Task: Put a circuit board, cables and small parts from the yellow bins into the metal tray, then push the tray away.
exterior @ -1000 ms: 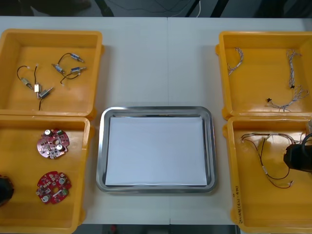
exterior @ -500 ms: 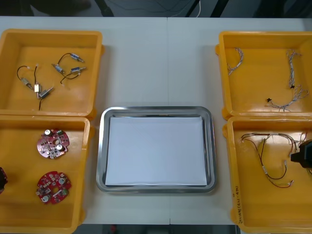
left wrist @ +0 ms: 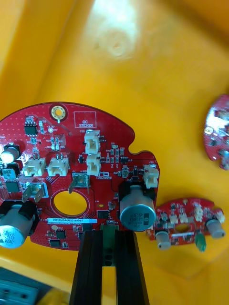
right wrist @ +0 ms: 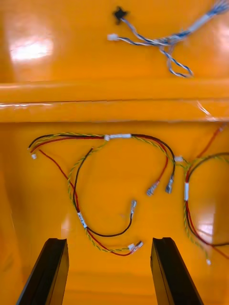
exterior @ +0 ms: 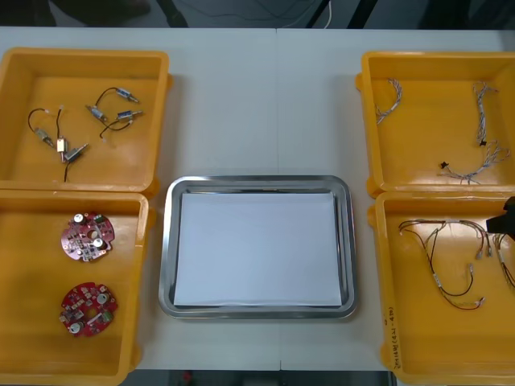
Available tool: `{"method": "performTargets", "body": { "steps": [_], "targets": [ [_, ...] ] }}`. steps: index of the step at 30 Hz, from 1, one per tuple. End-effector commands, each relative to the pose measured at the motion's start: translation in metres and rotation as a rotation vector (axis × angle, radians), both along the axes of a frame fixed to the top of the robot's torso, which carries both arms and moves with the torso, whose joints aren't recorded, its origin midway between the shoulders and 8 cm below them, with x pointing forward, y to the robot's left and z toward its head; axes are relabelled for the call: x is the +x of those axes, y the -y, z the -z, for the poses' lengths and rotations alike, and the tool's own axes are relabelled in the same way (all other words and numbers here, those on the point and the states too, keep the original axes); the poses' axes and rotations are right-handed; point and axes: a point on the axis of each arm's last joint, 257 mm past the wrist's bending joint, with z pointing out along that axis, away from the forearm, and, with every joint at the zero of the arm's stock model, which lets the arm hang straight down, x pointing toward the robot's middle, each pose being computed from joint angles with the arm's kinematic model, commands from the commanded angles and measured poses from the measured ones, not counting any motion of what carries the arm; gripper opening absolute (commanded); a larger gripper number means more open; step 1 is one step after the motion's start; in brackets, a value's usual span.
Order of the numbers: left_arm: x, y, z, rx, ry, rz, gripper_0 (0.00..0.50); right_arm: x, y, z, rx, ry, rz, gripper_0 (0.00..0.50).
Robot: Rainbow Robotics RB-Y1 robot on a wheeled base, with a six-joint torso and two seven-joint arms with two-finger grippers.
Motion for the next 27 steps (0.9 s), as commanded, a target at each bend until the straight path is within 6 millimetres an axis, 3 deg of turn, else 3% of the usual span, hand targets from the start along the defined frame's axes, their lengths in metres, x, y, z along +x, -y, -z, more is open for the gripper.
{"method": "performTargets", "body": {
  "steps": [1,7,15,27],
  "targets": [
    [0.018,0.007,-0.043,0.106,0.041,0.139,0.0,0.009,-0.02,-0.006,-0.108,0.011,-0.158,0.5],
    [0.021,0.03,-0.054,0.113,0.025,0.219,0.0,0.012,-0.043,0.011,-0.206,-0.014,-0.336,0.5],
    [0.028,0.056,-0.065,0.149,0.021,0.334,0.0,0.01,-0.046,0.022,-0.307,-0.018,-0.513,0.5],
    [0.032,0.108,-0.082,0.172,-0.006,0.506,0.0,-0.001,-0.045,0.051,-0.288,-0.019,-0.515,0.5]
  ]
}}
